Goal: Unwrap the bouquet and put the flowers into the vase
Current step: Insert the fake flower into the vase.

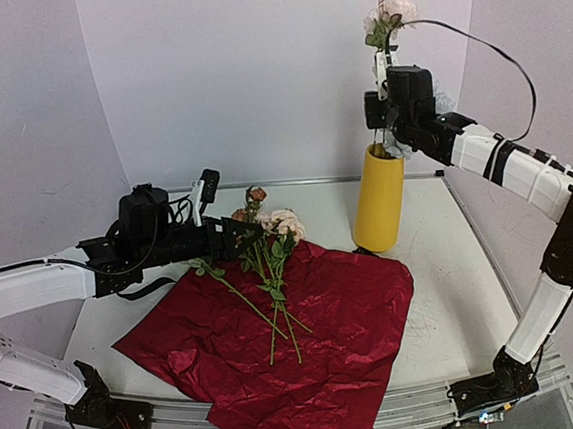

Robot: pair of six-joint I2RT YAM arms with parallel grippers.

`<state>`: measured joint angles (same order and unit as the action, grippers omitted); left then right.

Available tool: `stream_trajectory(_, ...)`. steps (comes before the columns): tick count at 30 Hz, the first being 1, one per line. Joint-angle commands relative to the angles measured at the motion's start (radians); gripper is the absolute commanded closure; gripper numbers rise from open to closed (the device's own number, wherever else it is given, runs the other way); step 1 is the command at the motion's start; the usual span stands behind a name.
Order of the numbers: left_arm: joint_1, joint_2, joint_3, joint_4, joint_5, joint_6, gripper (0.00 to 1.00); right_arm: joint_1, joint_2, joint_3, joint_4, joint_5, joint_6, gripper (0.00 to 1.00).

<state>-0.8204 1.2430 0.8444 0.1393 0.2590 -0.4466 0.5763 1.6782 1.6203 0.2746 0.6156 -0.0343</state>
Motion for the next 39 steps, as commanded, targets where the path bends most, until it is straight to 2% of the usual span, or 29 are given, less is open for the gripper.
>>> stream_trajectory(1, -0.002, 0.017, 0.011, 0.006, -0.062, -0.012, 0.23, 0.0, -0.009, -0.043, -0.01, -0.023, 0.122, 0.37)
stream_trajectory(8, -0.002, 0.05, 0.018, -0.014, -0.081, -0.021, 0.23, 0.001, -0.071, -0.107, -0.025, -0.053, 0.155, 0.34)
stream_trajectory(15, -0.002, 0.068, 0.029, -0.018, -0.072, -0.026, 0.23, 0.001, -0.088, -0.032, -0.068, -0.017, 0.12, 0.33)
stream_trajectory(23, -0.003, 0.064, 0.025, -0.021, -0.078, -0.027, 0.23, 0.0, -0.155, -0.045, -0.1, -0.092, 0.15, 0.32)
stream_trajectory(27, -0.003, 0.071, 0.025, -0.035, -0.103, -0.028, 0.23, 0.001, -0.198, -0.069, -0.122, -0.196, 0.158, 0.27)
stream_trajectory(33, -0.002, 0.094, 0.048, -0.139, -0.321, -0.078, 0.2, 0.001, -0.258, -0.106, -0.163, -0.393, 0.157, 0.19)
stream_trajectory(39, -0.001, 0.135, 0.074, -0.247, -0.516, -0.199, 0.05, 0.001, -0.314, -0.159, -0.175, -0.761, 0.206, 0.14)
